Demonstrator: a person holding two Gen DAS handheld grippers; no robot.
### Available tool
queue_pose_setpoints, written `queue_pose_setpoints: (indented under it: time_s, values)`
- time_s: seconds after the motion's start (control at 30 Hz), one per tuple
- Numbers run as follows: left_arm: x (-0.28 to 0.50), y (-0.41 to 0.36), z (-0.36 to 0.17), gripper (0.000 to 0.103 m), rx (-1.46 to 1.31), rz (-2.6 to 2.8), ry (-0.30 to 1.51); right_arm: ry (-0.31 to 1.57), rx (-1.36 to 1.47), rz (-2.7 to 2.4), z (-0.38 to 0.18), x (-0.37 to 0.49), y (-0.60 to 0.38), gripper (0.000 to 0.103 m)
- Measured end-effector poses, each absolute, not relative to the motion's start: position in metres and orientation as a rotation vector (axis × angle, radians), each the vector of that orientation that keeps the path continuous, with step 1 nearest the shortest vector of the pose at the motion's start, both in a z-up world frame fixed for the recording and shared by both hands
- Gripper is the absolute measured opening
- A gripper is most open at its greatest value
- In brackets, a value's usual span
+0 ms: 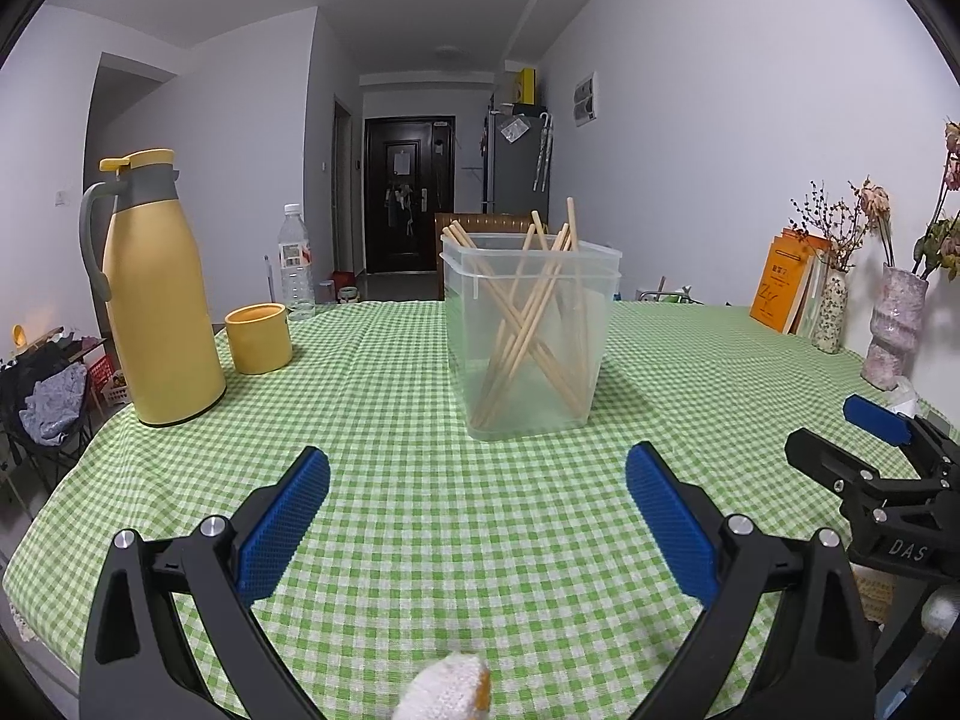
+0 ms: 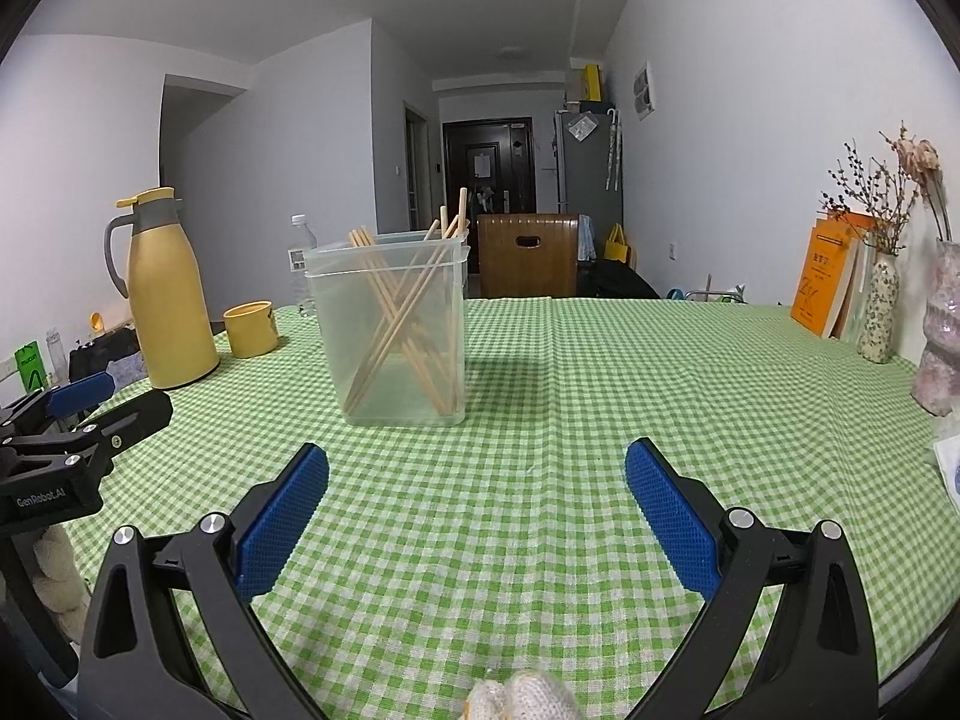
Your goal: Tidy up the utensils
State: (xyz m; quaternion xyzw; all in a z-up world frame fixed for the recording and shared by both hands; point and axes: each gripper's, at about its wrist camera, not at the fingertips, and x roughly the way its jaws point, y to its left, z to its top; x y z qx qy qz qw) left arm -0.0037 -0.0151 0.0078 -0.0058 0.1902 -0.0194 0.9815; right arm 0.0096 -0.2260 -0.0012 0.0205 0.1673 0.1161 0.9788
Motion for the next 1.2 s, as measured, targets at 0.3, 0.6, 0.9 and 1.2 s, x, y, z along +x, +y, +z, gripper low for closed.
queue_pose_setpoints:
  time_s: [0.3,0.6,0.9,1.2]
  values:
    - [-0.0038,-0.0155,0.0081,0.096,-0.014,-0.040,0.384,0.339,0.040,0.234,-0.0022,0.0100,-0.2260,0.095]
    - [-0.0040,-0.0155,0.0068,0.096,-0.016,-0.039,0.386,0.338,0.039,0.231,-0.0026,0.0097,-0.2258,0.095]
    - [-0.0037,-0.0147,0.0063,0.096,-0.020,-0.036,0.388,0.339,0.037,0.232,-0.0026,0.0100,-0.2261,0.095]
    - [-0.0050,-0.0137,0.0068,0.096,-0.022,-0.035,0.384,0.339,0.038,0.231,-0.0029,0.0100,-0.2256,0.095]
